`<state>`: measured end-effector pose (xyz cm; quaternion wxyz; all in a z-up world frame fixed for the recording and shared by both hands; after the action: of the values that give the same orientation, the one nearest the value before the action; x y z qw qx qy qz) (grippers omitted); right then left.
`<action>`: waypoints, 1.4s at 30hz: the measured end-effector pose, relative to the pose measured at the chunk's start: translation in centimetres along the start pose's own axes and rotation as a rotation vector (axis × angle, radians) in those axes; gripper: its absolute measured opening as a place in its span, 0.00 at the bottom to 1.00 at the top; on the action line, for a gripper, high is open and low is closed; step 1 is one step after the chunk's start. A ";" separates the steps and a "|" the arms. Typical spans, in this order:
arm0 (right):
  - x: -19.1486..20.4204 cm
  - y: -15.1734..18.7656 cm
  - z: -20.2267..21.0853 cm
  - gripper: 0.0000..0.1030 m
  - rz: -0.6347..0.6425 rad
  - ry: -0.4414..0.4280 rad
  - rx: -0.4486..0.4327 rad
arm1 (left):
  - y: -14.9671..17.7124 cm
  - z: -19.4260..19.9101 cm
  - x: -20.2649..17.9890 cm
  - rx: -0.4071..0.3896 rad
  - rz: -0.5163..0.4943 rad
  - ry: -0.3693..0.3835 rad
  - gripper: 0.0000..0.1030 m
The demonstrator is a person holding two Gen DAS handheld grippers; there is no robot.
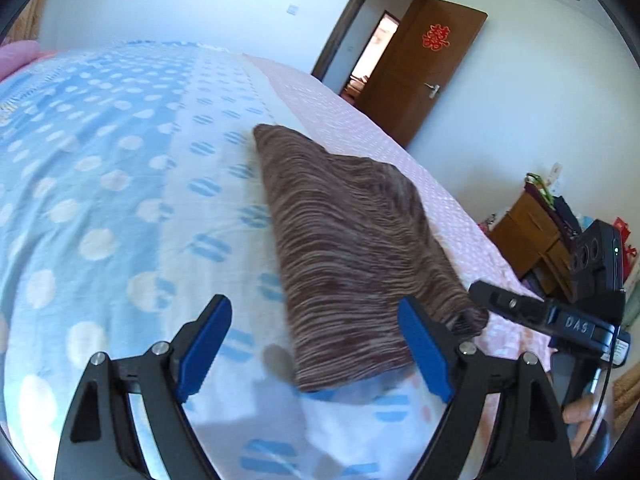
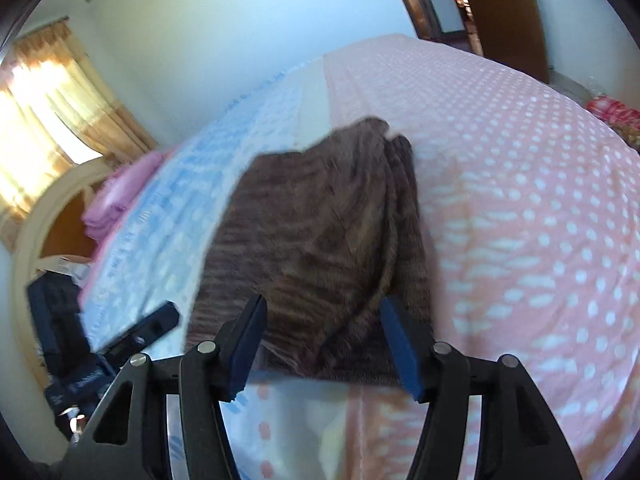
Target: Fold small clothes
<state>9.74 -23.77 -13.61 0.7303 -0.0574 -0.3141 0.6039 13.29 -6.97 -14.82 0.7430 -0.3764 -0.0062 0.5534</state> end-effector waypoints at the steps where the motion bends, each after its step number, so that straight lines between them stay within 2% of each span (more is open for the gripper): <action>1: -0.2 0.3 -0.3 0.59 -0.017 0.001 0.006 | 0.3 -0.5 0.2 0.001 -0.005 -0.009 0.85; 3: -0.7 1.0 -0.9 0.59 -0.061 -0.022 0.025 | 0.6 -1.1 1.0 0.003 -0.007 -0.015 0.85; 5: -1.1 1.7 -1.5 0.59 -0.126 -0.101 0.042 | 1.2 -1.8 1.2 0.020 0.007 -0.016 0.85; 7: -0.7 2.1 -2.2 0.59 -0.174 -0.224 0.067 | 0.7 -1.5 1.4 0.008 0.037 0.009 0.85; 10: -1.3 2.0 -2.4 0.59 -0.231 -0.293 0.065 | 0.7 -1.6 1.8 0.009 0.068 0.033 0.85; 14: -1.6 1.7 -2.7 0.59 -0.297 -0.402 0.067 | 0.8 -1.8 1.7 0.012 0.056 0.022 0.87; 15: -1.5 1.6 -2.7 0.52 -0.296 -0.407 0.067 | 0.8 -1.9 1.6 0.014 0.051 0.020 0.88; 16: -1.4 1.5 -2.7 0.39 -0.283 -0.391 0.061 | 0.9 -2.0 1.6 0.016 0.048 0.015 0.88; 17: -1.2 1.5 -2.9 0.07 -0.264 -0.370 0.069 | 0.9 -2.0 1.6 0.018 0.045 0.011 0.88; 20: -1.2 1.5 -2.8 0.05 -0.212 -0.295 0.076 | 1.1 -2.0 1.5 0.021 0.041 0.011 0.89; 23: -1.1 0.4 -0.6 0.05 -0.130 -0.220 0.006 | 1.1 -2.0 1.5 0.023 0.040 0.010 0.90; 25: -1.7 -0.1 0.9 0.05 -0.069 -0.131 -0.028 | 1.1 -2.1 1.5 0.025 0.035 0.006 0.90; 30: -4.5 2.0 -0.7 0.05 -0.016 0.052 0.061 | 1.2 -2.3 1.4 0.036 0.012 -0.024 0.90; 36: -4.0 2.2 -0.7 0.10 0.021 0.119 0.077 | 1.1 -2.0 1.2 0.059 -0.028 -0.086 0.89; 37: -4.5 2.0 0.2 0.10 0.009 0.142 0.057 | 0.6 -1.6 1.0 0.051 -0.043 -0.085 0.88; 40: -5.2 -0.7 3.9 0.11 0.035 0.232 -0.092 | -2.7 0.0 0.4 -0.034 -0.071 -0.108 0.88; 42: -4.5 -2.6 4.9 0.11 0.079 0.247 -0.137 | -5.6 0.1 0.1 -0.070 -0.070 -0.122 0.89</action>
<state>9.05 -30.06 -10.27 0.7334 -0.1931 -0.2599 0.5978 17.87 -7.37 -11.60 0.7466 -0.3671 -0.0841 0.5484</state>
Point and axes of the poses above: each gripper's, at about its wrist camera, not at the fingertips, and z roughly against the way its jaws point, x to its left, y to its underside, the point moved 10 cm from there along -z, roughly the way its jaws point, and after that the axes turned 9 degrees about x, right-handed, at the moved point
